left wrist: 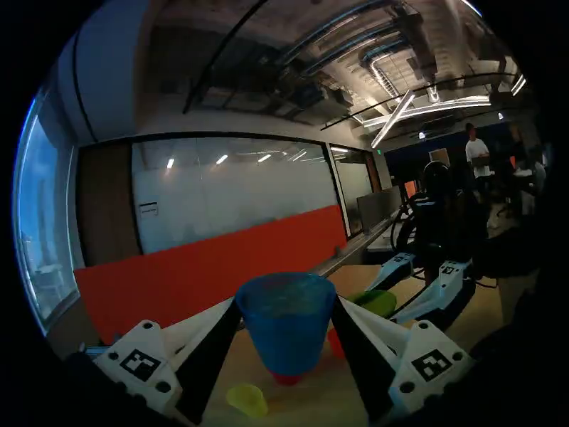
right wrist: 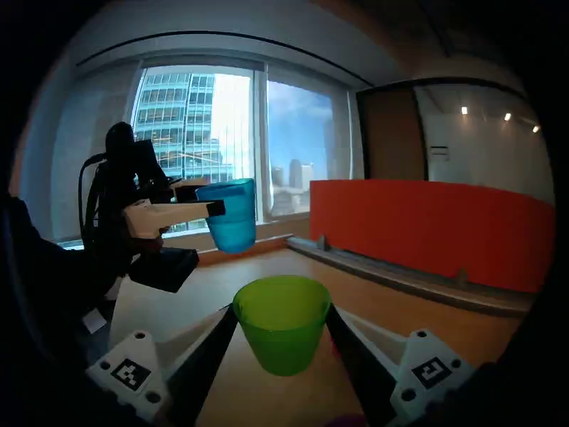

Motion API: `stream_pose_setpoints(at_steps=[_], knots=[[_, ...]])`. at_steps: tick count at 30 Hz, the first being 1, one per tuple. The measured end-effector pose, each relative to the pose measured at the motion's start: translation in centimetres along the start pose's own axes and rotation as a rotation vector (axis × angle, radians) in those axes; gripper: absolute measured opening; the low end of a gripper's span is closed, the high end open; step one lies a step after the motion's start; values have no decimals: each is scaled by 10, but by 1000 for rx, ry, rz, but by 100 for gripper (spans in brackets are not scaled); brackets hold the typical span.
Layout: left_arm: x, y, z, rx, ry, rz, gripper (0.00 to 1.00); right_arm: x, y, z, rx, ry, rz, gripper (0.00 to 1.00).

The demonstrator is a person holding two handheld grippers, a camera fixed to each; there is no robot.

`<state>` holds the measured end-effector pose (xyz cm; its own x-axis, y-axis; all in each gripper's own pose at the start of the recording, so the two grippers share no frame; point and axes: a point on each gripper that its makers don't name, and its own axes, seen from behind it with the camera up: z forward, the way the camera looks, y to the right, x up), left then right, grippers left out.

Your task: Pour water

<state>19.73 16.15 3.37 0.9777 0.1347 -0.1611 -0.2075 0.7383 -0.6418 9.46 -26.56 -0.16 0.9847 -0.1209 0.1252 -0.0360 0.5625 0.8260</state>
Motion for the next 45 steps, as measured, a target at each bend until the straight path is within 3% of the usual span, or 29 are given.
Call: stream_pose_setpoints(at_steps=[14, 45], knots=[[17, 5, -1, 11, 4, 132, 86, -5, -17, 3, 61, -1, 11, 92], [32, 7, 0, 36, 8, 361, 86, -21, -46, 16, 146, -27, -9, 92]])
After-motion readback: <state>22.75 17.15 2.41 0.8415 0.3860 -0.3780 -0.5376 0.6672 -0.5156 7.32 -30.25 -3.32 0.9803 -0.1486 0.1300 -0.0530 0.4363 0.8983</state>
